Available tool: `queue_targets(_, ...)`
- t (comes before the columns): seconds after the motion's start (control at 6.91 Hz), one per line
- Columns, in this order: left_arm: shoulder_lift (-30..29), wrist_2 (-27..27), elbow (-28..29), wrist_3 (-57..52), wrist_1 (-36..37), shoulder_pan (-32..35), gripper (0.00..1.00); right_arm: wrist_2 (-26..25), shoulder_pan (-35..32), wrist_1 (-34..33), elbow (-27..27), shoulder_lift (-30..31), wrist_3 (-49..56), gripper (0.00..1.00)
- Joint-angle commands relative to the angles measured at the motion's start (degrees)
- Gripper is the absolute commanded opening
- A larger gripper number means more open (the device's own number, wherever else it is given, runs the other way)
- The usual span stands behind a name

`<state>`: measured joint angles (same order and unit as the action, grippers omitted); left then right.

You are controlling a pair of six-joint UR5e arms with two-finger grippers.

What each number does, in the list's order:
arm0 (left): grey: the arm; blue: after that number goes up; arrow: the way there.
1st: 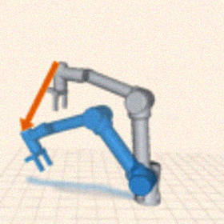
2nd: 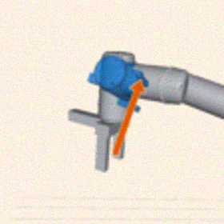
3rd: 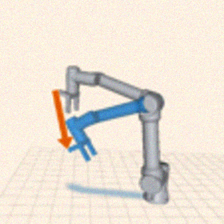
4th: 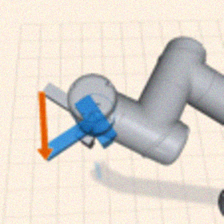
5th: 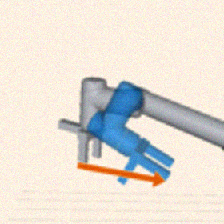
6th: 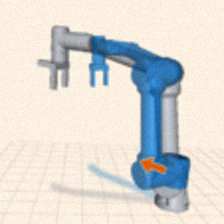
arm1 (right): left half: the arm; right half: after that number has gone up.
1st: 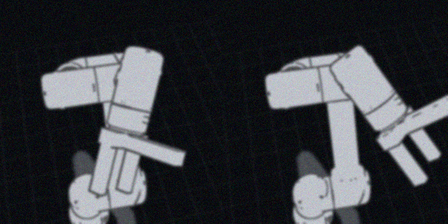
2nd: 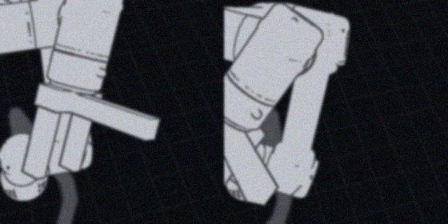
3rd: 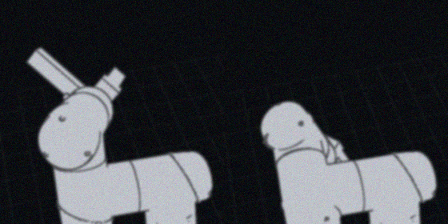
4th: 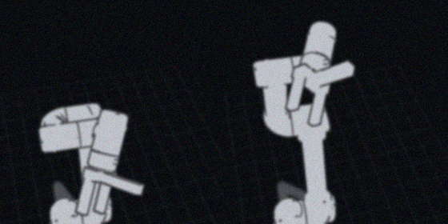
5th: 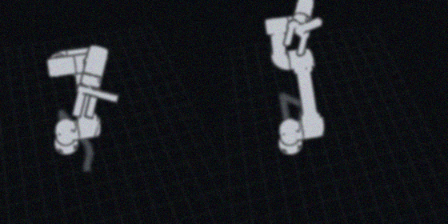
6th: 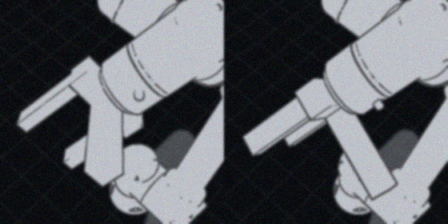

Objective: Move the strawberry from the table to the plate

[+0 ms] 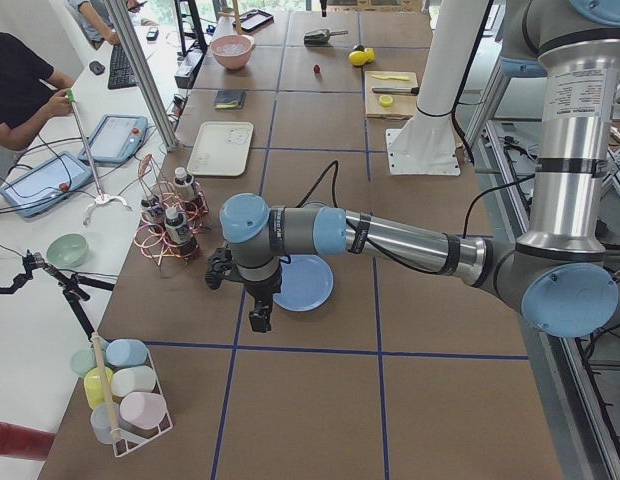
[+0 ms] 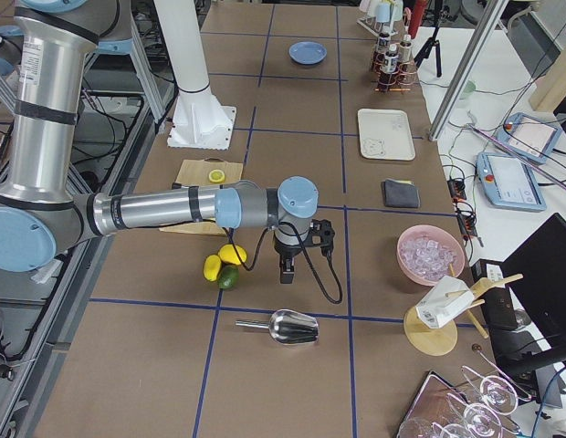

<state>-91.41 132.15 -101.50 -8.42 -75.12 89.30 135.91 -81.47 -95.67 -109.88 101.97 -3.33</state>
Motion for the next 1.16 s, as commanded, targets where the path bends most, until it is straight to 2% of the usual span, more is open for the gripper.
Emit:
queue_targets(0.0,-1.05,0.04,-1.32,0.16,1.28,0.08,1.0,-0.03,0.0,0.05,0.02,0.07,-0.01,1.0)
queue_targets(0.43,-0.53,-0.22,-0.9,0.16,1.03,-0.18,1.0,0.23,0.08,-0.04,0.02,0.07,-0.1,1.0)
queue_targets(0.58,-0.26,1.77,-2.2,-0.19,0.68,-0.1,1.0,0.32,0.08,-0.04,0.02,0.07,-0.19,1.0)
queue_targets(0.72,-0.18,6.75,-1.6,-0.28,0.5,-0.44,1.0,0.49,0.08,-0.04,0.11,0.16,-0.27,1.0)
queue_targets(0.87,-0.09,7.33,-1.59,-0.28,-1.07,-0.45,1.0,0.49,0.08,-0.13,0.11,0.16,-0.27,1.0)
queue_targets(1.01,0.26,6.81,0.15,-0.11,-7.43,-0.53,1.0,0.49,0.08,-0.13,0.11,0.16,-0.27,1.0)
